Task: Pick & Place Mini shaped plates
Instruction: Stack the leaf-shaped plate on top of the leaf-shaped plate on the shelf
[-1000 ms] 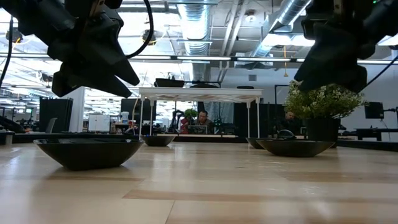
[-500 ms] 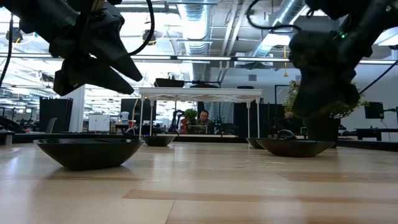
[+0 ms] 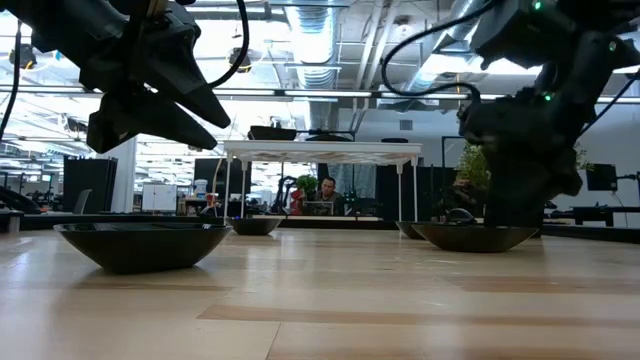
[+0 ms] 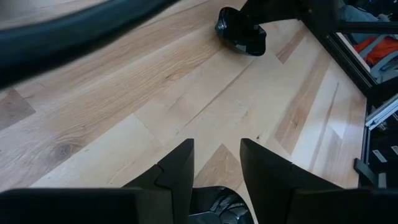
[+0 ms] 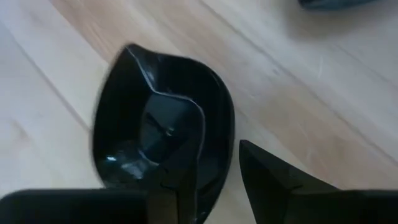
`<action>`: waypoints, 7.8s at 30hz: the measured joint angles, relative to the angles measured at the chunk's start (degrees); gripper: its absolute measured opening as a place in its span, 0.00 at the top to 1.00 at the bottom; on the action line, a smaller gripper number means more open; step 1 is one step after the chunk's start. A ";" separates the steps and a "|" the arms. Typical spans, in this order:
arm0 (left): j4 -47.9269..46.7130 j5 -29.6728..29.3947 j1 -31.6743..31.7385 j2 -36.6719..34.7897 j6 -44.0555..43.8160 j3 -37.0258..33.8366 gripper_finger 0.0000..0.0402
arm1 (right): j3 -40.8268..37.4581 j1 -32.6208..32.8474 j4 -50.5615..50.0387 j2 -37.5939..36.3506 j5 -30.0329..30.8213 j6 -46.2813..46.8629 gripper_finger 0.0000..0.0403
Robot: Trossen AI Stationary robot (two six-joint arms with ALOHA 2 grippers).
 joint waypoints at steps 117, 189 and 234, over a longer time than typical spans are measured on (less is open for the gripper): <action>10.23 1.53 4.59 -0.02 -0.61 -0.13 0.67 | 1.56 11.65 21.78 13.67 15.66 49.83 0.93; 17.75 25.11 18.23 12.61 6.50 9.05 0.67 | 3.76 18.53 20.49 -17.48 22.74 -3.91 0.70; 25.42 27.02 23.02 26.90 9.53 12.17 0.62 | 3.76 19.67 20.09 -17.48 21.21 -3.89 0.70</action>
